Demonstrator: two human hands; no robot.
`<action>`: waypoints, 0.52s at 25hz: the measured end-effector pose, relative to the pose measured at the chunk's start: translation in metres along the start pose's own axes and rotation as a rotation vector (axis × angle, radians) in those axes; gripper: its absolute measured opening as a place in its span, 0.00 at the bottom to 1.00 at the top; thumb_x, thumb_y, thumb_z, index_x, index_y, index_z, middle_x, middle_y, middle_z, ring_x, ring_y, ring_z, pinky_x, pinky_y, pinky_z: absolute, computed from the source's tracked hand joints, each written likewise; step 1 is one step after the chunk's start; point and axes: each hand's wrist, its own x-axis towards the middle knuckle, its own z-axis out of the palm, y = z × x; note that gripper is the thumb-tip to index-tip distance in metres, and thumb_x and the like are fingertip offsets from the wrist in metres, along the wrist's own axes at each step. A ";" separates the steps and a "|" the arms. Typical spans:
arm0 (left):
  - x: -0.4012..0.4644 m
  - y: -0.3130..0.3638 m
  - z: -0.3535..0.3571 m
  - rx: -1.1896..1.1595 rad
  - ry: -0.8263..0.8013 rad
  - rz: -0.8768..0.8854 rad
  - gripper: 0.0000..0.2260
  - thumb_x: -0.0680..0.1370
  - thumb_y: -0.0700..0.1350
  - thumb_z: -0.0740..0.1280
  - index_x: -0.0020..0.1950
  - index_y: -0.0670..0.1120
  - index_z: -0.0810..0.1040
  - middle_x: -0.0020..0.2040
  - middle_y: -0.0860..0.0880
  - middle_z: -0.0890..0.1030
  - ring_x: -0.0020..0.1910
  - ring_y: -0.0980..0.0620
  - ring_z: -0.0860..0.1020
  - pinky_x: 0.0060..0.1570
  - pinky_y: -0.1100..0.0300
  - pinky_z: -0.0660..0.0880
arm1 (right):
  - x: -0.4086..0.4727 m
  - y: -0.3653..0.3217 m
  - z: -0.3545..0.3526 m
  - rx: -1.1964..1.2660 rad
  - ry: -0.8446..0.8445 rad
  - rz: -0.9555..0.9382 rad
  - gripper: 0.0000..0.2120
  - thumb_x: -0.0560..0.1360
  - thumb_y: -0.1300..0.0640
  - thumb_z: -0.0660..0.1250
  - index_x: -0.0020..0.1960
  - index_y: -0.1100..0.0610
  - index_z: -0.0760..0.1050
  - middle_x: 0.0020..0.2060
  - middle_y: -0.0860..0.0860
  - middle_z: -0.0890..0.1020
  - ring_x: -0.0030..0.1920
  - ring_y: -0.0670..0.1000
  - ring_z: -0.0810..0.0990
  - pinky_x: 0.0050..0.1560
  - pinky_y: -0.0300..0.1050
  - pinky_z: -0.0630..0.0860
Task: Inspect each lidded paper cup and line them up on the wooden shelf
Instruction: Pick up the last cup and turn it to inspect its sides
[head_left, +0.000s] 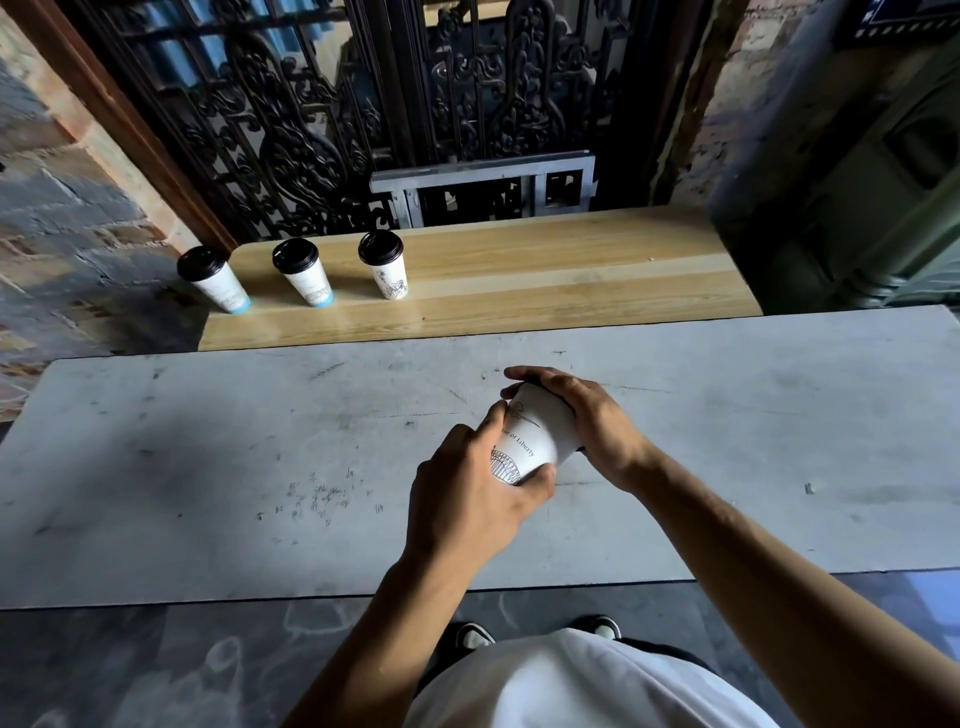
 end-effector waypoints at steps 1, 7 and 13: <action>0.000 -0.001 0.000 -0.030 -0.005 -0.006 0.35 0.71 0.67 0.69 0.76 0.61 0.65 0.56 0.52 0.81 0.53 0.47 0.82 0.52 0.52 0.79 | 0.001 -0.002 -0.001 -0.024 -0.014 0.011 0.20 0.85 0.48 0.54 0.66 0.51 0.81 0.60 0.53 0.86 0.60 0.54 0.84 0.53 0.45 0.78; 0.009 -0.008 0.000 -0.489 -0.168 -0.182 0.21 0.75 0.67 0.64 0.66 0.63 0.73 0.51 0.55 0.85 0.46 0.51 0.85 0.42 0.49 0.83 | 0.007 0.000 0.000 0.507 0.150 0.045 0.27 0.79 0.42 0.56 0.70 0.57 0.77 0.69 0.59 0.80 0.68 0.56 0.79 0.66 0.49 0.74; 0.014 0.004 0.014 -1.051 -0.141 -0.479 0.16 0.83 0.59 0.58 0.59 0.50 0.79 0.51 0.36 0.84 0.38 0.41 0.84 0.27 0.55 0.77 | 0.002 0.018 0.018 0.506 0.120 0.081 0.23 0.82 0.55 0.56 0.76 0.50 0.68 0.57 0.58 0.81 0.47 0.53 0.83 0.45 0.46 0.79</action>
